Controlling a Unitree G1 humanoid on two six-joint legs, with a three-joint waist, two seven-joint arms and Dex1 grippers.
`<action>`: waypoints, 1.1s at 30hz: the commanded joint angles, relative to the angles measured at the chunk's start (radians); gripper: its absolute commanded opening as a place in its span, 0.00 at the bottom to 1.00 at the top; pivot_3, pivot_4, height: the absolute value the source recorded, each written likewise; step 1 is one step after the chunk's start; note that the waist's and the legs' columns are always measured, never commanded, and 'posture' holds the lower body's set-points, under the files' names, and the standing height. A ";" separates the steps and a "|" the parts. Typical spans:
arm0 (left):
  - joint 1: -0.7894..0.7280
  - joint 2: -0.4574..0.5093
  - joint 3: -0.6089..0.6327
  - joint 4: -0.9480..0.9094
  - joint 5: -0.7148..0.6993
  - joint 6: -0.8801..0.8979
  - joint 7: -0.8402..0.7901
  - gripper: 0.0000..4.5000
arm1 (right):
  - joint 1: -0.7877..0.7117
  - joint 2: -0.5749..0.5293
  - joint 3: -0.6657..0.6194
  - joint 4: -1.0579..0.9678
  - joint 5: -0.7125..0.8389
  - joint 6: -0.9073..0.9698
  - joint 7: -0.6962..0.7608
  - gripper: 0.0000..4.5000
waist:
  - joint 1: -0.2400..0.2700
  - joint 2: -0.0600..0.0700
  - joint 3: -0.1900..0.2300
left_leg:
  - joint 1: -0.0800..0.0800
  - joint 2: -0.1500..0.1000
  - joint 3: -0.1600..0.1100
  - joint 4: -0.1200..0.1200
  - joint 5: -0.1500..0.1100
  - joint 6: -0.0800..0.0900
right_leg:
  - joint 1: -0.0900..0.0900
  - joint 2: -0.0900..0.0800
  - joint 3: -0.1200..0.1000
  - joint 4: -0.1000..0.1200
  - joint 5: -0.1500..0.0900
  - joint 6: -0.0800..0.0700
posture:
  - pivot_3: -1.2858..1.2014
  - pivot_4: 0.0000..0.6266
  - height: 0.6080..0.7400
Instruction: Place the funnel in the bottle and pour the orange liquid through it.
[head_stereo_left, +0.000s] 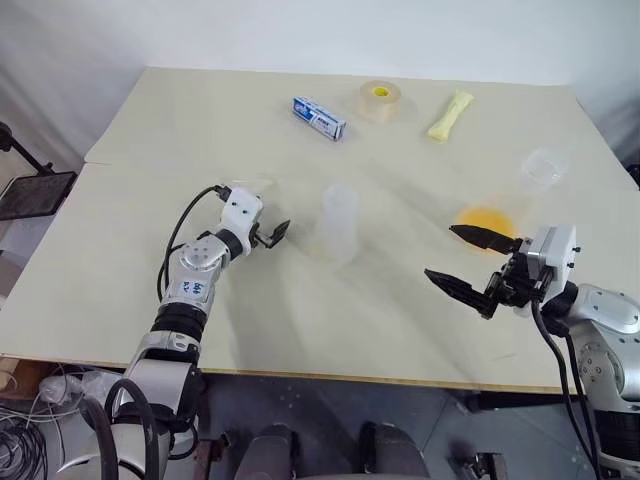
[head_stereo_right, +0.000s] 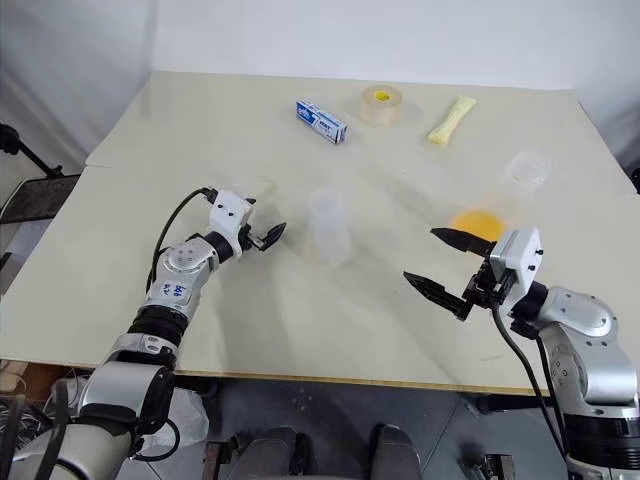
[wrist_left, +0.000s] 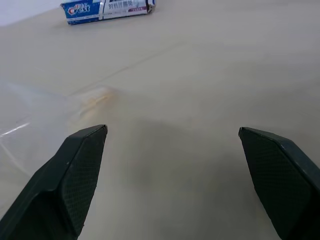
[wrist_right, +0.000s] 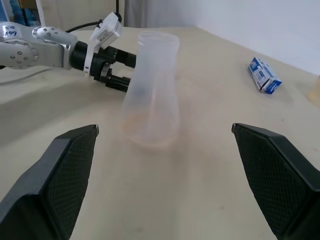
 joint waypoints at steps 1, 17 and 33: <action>0.018 0.018 0.018 -0.070 -0.013 0.000 -0.004 1.00 | 0.015 -0.005 -0.041 -0.048 0.016 -0.008 -0.015 1.00 | 0.000 0.000 0.000 | 0.000 0.000 0.000 0.000 0.000 0.000 | 0.000 0.000 0.000 0.000 0.000 0.000 | 0.52 0.24 1.00; 0.021 0.094 0.090 -0.068 -0.065 0.066 -0.051 1.00 | -0.040 0.005 -0.002 -0.014 0.006 -0.003 -0.023 1.00 | 0.005 0.000 0.000 | 0.000 -0.001 -0.007 0.001 0.000 0.000 | 0.000 0.000 0.000 0.001 0.000 0.000 | 0.52 0.24 1.00; -0.204 0.078 0.041 0.312 -0.004 -0.069 -0.123 0.53 | -0.024 0.006 -0.019 -0.031 0.002 -0.006 -0.045 1.00 | -0.003 0.000 0.000 | 0.000 0.000 0.001 -0.001 0.000 0.000 | -0.001 0.000 -0.001 0.000 0.000 0.000 | 0.52 0.24 1.00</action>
